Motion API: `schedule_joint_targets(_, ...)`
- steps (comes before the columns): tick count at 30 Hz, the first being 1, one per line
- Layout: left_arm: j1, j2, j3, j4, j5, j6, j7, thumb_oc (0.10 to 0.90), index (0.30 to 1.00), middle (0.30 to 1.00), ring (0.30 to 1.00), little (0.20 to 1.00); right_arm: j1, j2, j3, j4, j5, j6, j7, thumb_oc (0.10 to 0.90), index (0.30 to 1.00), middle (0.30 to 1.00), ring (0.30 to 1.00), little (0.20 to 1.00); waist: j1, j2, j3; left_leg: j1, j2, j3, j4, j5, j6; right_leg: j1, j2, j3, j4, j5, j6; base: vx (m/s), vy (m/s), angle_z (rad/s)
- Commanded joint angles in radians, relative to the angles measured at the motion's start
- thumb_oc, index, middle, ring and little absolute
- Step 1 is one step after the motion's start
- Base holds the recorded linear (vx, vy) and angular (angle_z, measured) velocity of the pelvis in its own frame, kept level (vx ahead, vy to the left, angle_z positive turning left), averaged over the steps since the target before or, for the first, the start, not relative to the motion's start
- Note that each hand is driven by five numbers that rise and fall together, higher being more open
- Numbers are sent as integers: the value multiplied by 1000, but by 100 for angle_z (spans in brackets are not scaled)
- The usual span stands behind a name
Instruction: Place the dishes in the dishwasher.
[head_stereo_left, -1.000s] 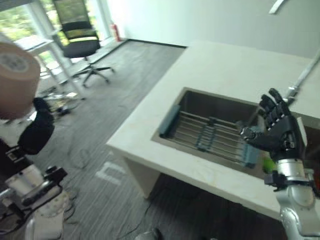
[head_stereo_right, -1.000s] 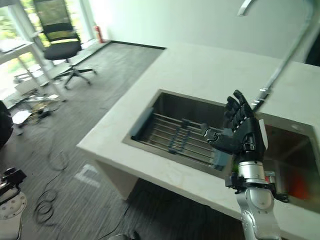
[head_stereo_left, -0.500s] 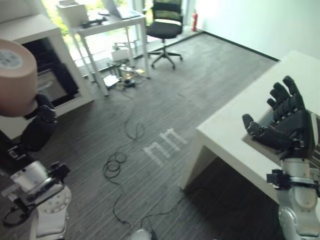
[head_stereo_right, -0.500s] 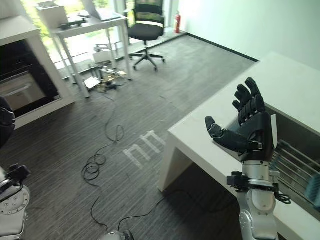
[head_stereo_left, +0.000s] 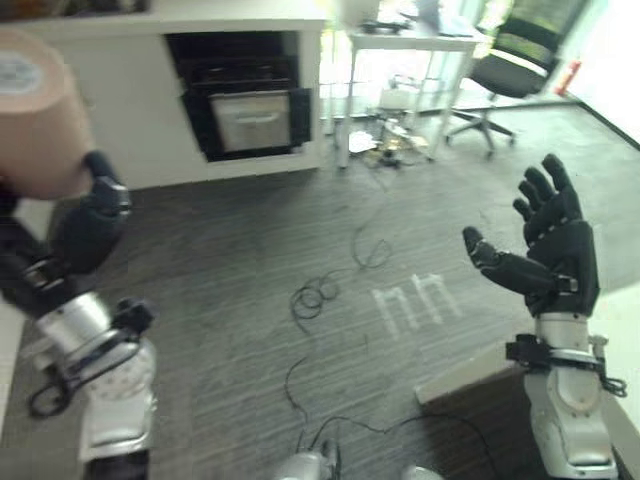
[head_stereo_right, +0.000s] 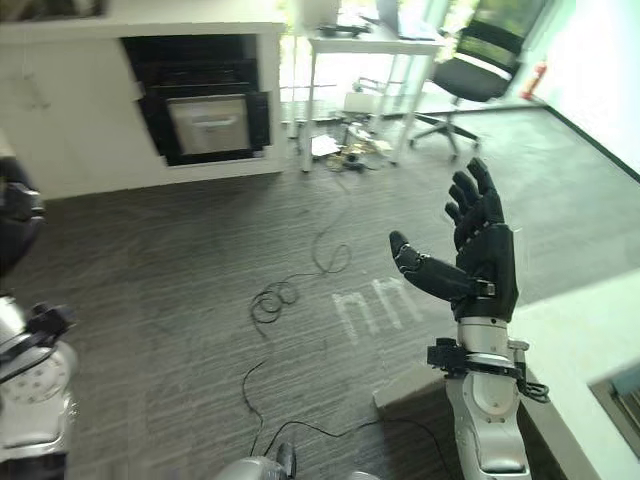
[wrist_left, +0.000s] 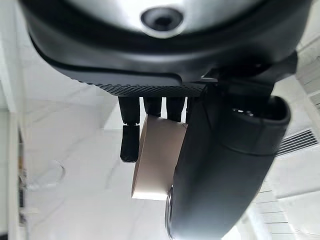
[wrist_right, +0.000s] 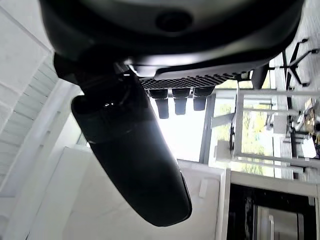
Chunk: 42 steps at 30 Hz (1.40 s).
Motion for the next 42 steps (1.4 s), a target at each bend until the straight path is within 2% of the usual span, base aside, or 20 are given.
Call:
schedule_joint_targets(1,7,55,31,-133,60,-76,36,400,300,300,300,300,-32,-48,-106,-63,43,-117,38,800,900,900,900,900,-24,45,-101,74,29,-67,-86,24,-92,89,3,-75,-139,119,60,54,-137,59)
schedule_joint_targets(3,17,30,26,-148,68,-75,33,400,300,300,300,300,-33,-49,-113,-64,65,-123,52,800,900,900,900,900,-8,37,-95,75,36,-63,-86,24,-103,102,-2,-89,-139,89,50,-24,-152,23)
schedule_joint_targets(4,31,27,19,-167,67,-56,41,400,300,300,300,300,-51,-57,-99,-64,60,-117,46,800,900,900,900,900,17,33,-95,75,41,-60,-86,28,-108,114,-12,-109,-139,75,51,-7,-166,16)
schedule_joint_targets(9,69,16,28,-194,54,-31,49,400,300,300,300,300,-79,-66,-62,-85,44,-95,38,800,900,900,900,900,55,34,-107,77,52,-63,-86,30,-124,126,-10,-121,-139,48,40,22,-99,5)
schedule_joint_targets(17,94,16,48,-218,39,-2,42,400,300,300,300,300,-82,-69,-45,-89,52,-70,61,800,900,900,900,900,69,48,-125,61,72,-65,-86,40,-142,115,-3,-134,-139,37,30,-16,-60,7)
schedule_joint_targets(18,-34,44,-121,-183,5,-45,-91,400,300,300,300,300,2,-68,-111,-84,24,-113,11,800,900,900,900,900,-96,35,-93,124,144,201,-86,22,-121,78,16,-119,-139,82,38,49,-112,42)
schedule_joint_targets(21,-41,42,-124,-174,-17,-42,-75,400,300,300,300,300,-20,-77,-97,-79,48,-102,37,800,900,900,900,900,-98,42,-99,135,161,202,-86,28,-134,82,31,-111,-139,66,27,103,-117,20)
schedule_joint_targets(23,-22,33,-114,-175,-15,-52,-75,400,300,300,300,300,-21,-89,-102,-85,54,-88,45,800,900,900,900,900,-98,37,-101,159,157,213,-86,42,-141,81,29,-107,-139,63,15,116,-110,-25)
schedule_joint_targets(24,-12,28,-109,-178,-12,-58,-74,400,300,300,300,300,-15,-97,-111,-87,64,-90,53,800,900,900,900,900,-97,30,-100,180,156,243,-86,96,-152,82,21,-113,-139,61,6,172,-212,-41)
schedule_joint_targets(25,12,15,-94,-182,-8,-75,-73,400,300,300,300,300,-5,-111,-128,-89,84,-99,74,800,900,900,900,900,-84,-3,-91,210,135,271,-67,194,-175,84,-3,-111,-139,61,-14,200,-220,-46)
schedule_joint_targets(26,22,8,-90,-185,-5,-79,-71,400,300,300,300,300,2,-111,-134,-89,87,-103,87,800,900,900,900,900,-81,-3,-82,202,138,255,-30,198,-186,95,1,-112,-139,55,-18,275,-132,-38)
schedule_joint_targets(27,38,-8,-80,-184,-17,-74,-81,400,300,300,300,300,11,-99,-138,-91,78,-91,104,800,900,900,900,900,-67,9,-69,156,106,207,-86,207,-176,98,13,-99,-139,66,-10,225,39,-7)
schedule_joint_targets(28,42,-10,-78,-181,-19,-71,-84,400,300,300,300,300,6,-91,-133,-88,76,-84,109,800,900,900,900,900,-63,17,-63,124,118,198,-86,177,-168,105,22,-92,-139,63,-5,430,245,8)
schedule_joint_targets(29,56,-10,-83,-178,2,-60,-80,400,300,300,300,300,-20,-74,-106,-79,63,-67,120,800,900,900,900,900,-44,56,-54,-4,183,144,-86,136,-177,131,64,-64,-139,36,10,338,235,22)
schedule_joint_targets(30,59,-9,-84,-178,7,-60,-76,400,300,300,300,300,-21,-73,-102,-78,60,-67,121,800,900,900,900,900,-39,62,-54,-26,191,132,-86,149,-184,138,71,-59,-139,30,11,455,286,14)
schedule_joint_targets(32,82,5,-85,-179,23,-57,-39,400,300,300,300,300,-18,-83,-87,-80,68,-69,143,800,900,900,900,900,2,79,-50,-146,206,10,-86,233,-219,194,109,-1,-139,-9,3,437,241,-41)
schedule_joint_targets(33,87,8,-84,-173,18,-65,-17,400,300,300,300,300,-23,-102,-81,-72,80,-77,150,800,900,900,900,900,12,81,-54,-171,215,0,-86,246,-225,218,116,8,-139,-29,-2,434,288,-102)
schedule_joint_targets(36,83,-5,-70,-156,21,-89,-29,400,300,300,300,300,-13,-117,-98,-74,111,-102,164,800,900,900,900,900,9,81,-71,-149,240,65,-86,221,-207,255,76,-15,-139,-52,18,322,290,-59)
schedule_joint_targets(40,57,29,-61,-138,20,-95,-42,400,300,300,300,300,15,-109,-118,-97,135,-103,167,800,900,900,900,900,24,64,-104,-128,194,73,-86,185,-167,314,29,-24,-139,-55,55,310,219,-32)
schedule_joint_targets(42,29,39,-62,-143,2,-84,-73,400,300,300,300,300,2,-91,-108,-100,105,-91,133,800,900,900,900,900,40,47,-118,-113,153,55,-86,166,-140,338,-2,-55,-139,29,84,399,263,-5)
